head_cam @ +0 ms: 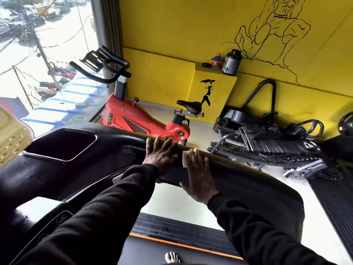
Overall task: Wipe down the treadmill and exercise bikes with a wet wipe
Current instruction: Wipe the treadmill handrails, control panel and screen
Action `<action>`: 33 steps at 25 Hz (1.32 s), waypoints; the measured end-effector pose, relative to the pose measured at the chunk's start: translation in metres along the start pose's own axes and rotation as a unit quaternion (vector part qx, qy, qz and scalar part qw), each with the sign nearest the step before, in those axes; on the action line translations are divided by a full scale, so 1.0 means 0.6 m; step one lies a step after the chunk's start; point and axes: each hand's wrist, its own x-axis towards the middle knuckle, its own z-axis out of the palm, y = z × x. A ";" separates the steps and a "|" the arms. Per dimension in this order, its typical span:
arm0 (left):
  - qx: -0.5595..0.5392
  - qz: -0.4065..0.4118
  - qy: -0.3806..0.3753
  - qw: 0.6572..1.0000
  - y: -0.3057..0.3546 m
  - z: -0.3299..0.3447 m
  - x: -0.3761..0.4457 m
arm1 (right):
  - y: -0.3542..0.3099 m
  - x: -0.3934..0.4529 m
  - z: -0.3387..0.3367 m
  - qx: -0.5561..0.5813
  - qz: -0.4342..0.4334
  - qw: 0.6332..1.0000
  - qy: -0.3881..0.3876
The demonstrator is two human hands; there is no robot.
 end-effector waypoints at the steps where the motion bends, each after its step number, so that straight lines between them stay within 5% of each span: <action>1: 0.001 -0.001 0.000 1.000 0.000 0.001 0.000 | 0.019 -0.013 0.005 -0.020 0.004 1.000 0.004; 5: -0.002 0.000 0.003 1.000 -0.002 0.002 0.003 | 0.013 0.000 -0.007 0.007 0.136 0.990 -0.027; 10: 0.001 0.002 0.002 1.000 0.000 0.004 0.001 | 0.020 -0.035 0.005 -0.022 0.031 0.999 0.009; 15: 0.004 -0.004 -0.004 1.000 0.012 0.000 0.007 | 0.023 -0.021 -0.002 0.053 0.184 0.981 -0.010; 20: 0.029 0.032 -0.004 0.999 0.042 0.011 0.006 | 0.003 -0.044 0.005 0.014 0.034 0.999 0.032; 25: 0.015 0.024 -0.013 1.000 0.040 0.014 0.010 | 0.050 0.014 -0.020 0.019 0.183 0.981 -0.053; 30: 0.020 0.027 -0.015 0.999 0.044 0.011 0.009 | 0.023 0.058 -0.036 0.015 0.079 0.992 -0.097; 33: 0.022 0.022 -0.013 0.999 0.043 0.012 0.009 | 0.060 0.061 -0.046 0.028 0.132 0.983 -0.126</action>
